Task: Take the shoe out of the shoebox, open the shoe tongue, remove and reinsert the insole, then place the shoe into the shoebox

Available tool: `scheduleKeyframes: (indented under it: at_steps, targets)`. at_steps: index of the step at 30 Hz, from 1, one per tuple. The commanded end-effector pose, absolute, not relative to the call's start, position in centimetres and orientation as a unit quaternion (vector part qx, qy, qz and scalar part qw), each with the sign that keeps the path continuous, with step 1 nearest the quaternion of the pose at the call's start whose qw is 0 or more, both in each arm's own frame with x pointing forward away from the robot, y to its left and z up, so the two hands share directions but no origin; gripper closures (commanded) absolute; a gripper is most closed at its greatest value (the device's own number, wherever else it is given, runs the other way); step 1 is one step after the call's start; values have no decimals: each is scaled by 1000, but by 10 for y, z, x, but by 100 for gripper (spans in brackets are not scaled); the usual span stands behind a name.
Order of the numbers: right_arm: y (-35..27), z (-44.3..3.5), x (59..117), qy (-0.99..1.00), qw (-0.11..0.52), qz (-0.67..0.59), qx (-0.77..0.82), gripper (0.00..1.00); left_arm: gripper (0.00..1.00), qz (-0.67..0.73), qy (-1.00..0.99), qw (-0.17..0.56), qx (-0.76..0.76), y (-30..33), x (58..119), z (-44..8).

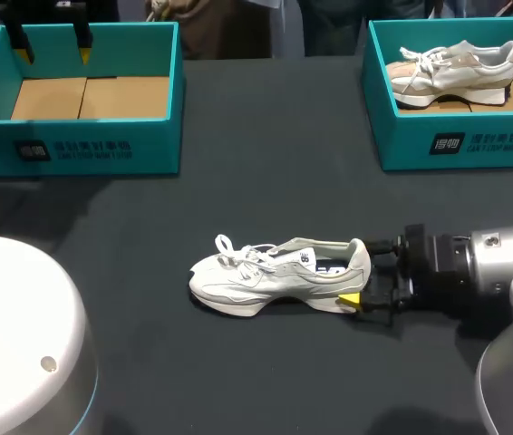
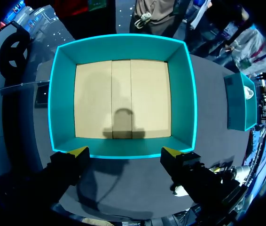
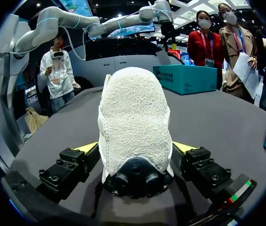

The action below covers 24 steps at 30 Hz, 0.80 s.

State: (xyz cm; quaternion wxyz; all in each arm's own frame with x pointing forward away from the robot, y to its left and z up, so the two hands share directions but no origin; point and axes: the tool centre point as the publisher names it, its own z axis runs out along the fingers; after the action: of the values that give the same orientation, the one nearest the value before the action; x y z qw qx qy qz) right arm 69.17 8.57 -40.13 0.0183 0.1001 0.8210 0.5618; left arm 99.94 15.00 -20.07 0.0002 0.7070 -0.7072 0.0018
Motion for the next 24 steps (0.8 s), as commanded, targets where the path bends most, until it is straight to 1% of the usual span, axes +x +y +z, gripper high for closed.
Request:
scheduleKeyframes:
  at_steps: [1,19,20,21,22,23,24]
  targets:
    - [95,-404,694,822,19,560,101,0,0,1,-707,0,707,150,1000,-201]
    - [110,-410,696,822,14,561,93,0,0,1,-707,0,707,150,1000,-201]
    - [110,-410,696,822,15,562,92,13,0,1,-707,0,707,150,1000,-201]
    - [110,-410,696,822,15,562,91,50,0,1,-707,0,707,150,1000,-201]
    - [110,-410,696,822,15,562,90,62,0,1,-707,0,707,150,1000,-201]
    - [111,-410,696,822,16,562,88,93,0,1,-707,0,707,150,1000,-201]
    - [111,-410,696,823,15,562,85,100,0,1,-707,0,707,150,1000,-201]
